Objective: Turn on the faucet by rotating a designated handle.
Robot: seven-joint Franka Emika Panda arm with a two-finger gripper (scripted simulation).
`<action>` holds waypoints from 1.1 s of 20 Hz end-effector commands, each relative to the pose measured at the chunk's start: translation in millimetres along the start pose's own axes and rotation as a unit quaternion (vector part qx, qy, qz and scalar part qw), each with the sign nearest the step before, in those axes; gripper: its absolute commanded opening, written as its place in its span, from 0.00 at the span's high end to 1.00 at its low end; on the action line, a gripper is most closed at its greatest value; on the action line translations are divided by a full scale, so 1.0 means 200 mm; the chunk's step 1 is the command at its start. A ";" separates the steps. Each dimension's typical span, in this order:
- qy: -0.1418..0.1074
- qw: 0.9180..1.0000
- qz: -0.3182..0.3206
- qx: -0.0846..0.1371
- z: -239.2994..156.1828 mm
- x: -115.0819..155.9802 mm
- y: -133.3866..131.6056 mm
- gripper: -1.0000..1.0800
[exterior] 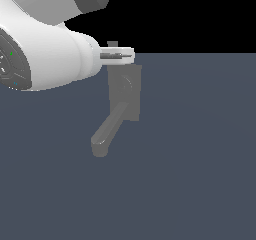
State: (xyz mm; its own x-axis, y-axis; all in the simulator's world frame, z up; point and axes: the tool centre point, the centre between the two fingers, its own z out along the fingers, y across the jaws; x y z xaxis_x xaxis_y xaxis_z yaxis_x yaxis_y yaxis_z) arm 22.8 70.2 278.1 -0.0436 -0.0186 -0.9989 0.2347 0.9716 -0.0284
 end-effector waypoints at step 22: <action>-0.013 1.000 0.004 0.006 0.03 -0.02 -0.39 1.00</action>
State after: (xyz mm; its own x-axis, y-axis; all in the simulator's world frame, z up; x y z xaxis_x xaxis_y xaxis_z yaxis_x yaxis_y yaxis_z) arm 9.0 14.3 280.0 -0.0282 -0.0173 -0.9995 0.2199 0.9753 -0.0231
